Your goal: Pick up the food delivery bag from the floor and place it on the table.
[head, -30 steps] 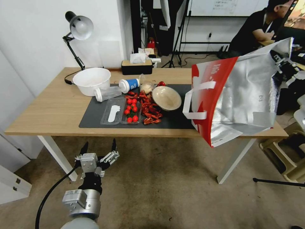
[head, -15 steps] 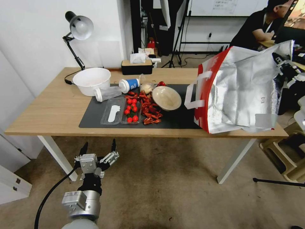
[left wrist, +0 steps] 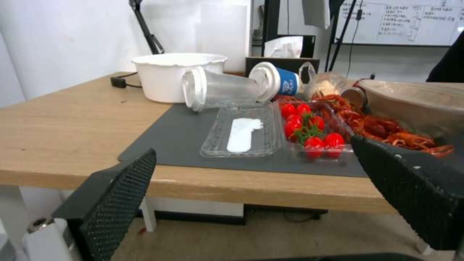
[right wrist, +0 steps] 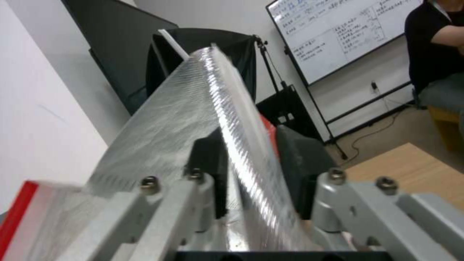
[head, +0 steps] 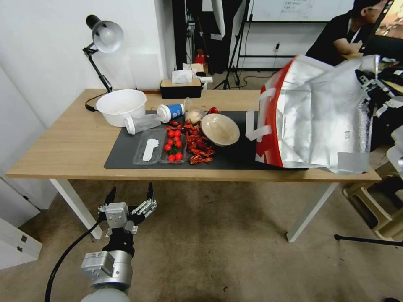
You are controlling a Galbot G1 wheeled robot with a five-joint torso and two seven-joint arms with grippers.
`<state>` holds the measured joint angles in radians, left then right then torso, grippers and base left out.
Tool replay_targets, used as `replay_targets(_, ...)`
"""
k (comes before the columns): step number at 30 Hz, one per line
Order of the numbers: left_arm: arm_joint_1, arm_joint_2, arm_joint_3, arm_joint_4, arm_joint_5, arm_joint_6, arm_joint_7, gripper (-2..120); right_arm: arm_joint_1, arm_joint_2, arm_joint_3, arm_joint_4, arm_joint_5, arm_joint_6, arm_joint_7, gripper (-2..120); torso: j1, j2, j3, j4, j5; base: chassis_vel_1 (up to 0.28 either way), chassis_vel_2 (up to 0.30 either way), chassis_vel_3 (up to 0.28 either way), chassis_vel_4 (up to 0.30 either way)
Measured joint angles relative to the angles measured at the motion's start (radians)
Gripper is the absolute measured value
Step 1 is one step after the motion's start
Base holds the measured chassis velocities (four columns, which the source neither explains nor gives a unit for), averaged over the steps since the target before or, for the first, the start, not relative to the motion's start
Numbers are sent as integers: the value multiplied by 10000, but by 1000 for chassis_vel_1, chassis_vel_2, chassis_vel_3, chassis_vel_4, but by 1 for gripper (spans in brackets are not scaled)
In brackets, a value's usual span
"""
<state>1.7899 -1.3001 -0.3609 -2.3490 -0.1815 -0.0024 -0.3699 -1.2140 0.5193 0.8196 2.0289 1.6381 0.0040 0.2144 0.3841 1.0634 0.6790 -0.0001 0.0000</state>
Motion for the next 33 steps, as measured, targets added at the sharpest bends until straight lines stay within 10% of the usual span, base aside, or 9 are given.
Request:
replay_targets(20,-9,27,3,50,-26,42,17,100,179,-96,-188,-114,-41,-48,-384,98,0,0,0,0,-1,0,0,0,0)
replay_targets(33,-74,88,4,66,-124,58,12,100,-113,49,-179,42,-369,-133,-437,100,0,0,0,0,-1,0,0,0,0)
